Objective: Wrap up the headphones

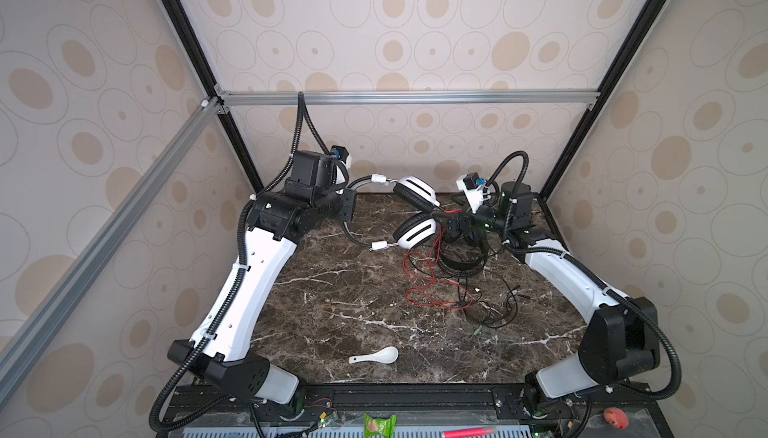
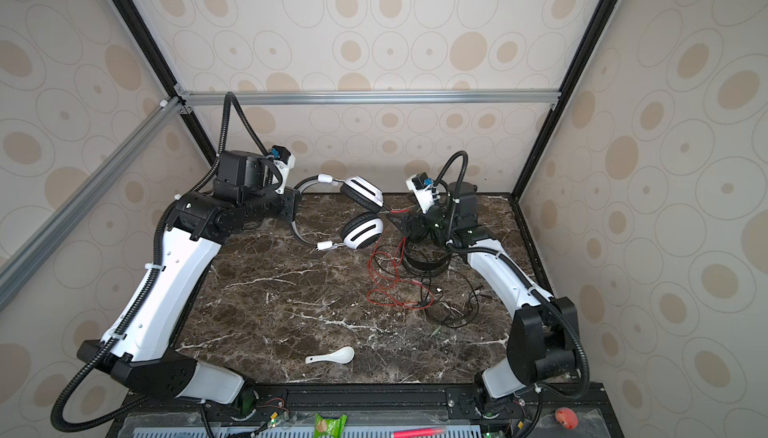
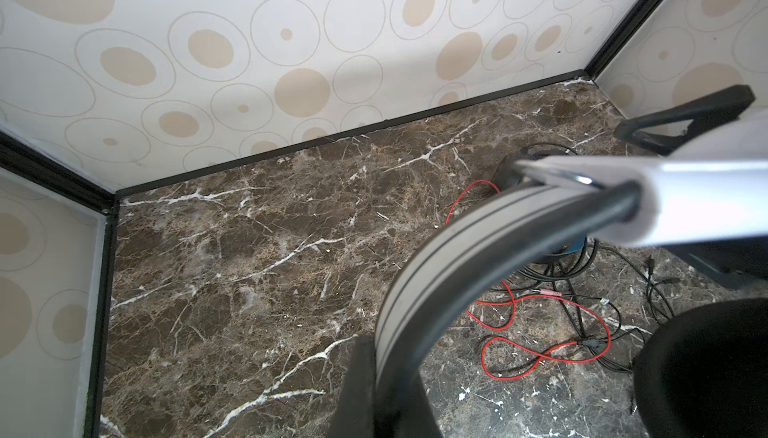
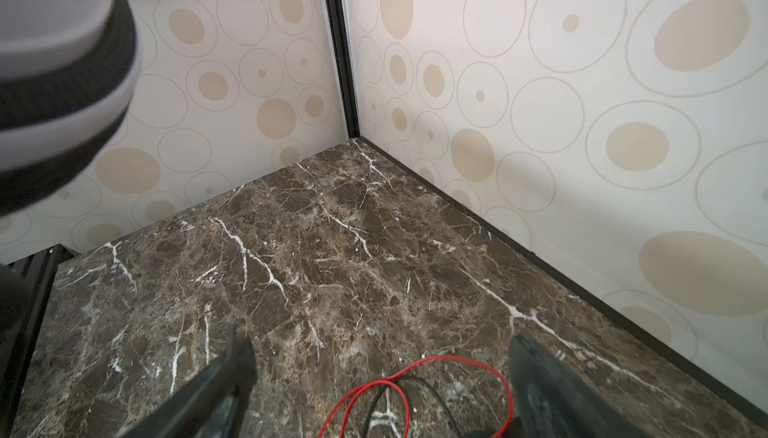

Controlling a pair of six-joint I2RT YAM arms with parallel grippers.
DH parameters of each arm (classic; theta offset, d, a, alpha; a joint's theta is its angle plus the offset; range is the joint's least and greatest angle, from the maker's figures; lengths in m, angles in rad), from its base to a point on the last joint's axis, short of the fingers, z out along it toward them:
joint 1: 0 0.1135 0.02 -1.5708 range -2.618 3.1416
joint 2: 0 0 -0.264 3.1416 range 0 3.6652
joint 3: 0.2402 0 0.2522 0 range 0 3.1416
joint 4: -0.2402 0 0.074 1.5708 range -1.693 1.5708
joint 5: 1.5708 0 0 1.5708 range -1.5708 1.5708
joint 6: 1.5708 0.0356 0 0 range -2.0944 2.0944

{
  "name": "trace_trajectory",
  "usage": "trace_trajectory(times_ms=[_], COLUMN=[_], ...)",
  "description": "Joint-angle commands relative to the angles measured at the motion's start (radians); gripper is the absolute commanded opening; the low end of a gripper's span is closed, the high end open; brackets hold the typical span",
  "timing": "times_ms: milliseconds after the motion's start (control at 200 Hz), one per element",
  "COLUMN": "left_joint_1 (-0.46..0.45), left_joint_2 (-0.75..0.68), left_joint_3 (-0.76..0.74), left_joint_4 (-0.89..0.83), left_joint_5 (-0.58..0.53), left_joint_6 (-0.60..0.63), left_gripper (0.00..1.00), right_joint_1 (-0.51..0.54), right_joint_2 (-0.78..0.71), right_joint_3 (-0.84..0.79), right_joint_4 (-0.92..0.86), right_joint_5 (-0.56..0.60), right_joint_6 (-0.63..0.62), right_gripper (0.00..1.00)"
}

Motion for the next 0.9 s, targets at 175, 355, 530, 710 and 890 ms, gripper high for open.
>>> trace_trajectory(times_ms=[175,355,530,710,890], left_joint_1=[-0.001,-0.001,-0.001,0.002,0.024], left_joint_2=[0.01,0.071,0.063,0.054,0.054], left_joint_3=[0.144,0.304,0.309,0.307,0.309], left_joint_4=[-0.007,-0.089,-0.09,-0.081,-0.075], left_joint_5=[0.019,-0.008,-0.003,-0.013,-0.012], left_joint_6=[-0.039,-0.043,-0.071,-0.116,-0.156], left_gripper=[0.0,0.0,0.0,0.0,0.0], right_joint_1=[-0.01,-0.013,-0.013,-0.013,-0.011], right_joint_2=[0.124,0.202,0.257,0.286,0.274], right_joint_3=[0.032,0.029,0.048,0.038,0.017], right_joint_4=[0.21,0.315,0.387,0.394,0.404], right_joint_5=[-0.065,-0.113,-0.124,-0.131,-0.15], right_joint_6=[0.127,0.227,0.288,0.295,0.315], right_gripper=[0.95,0.92,0.87,0.76,0.54])
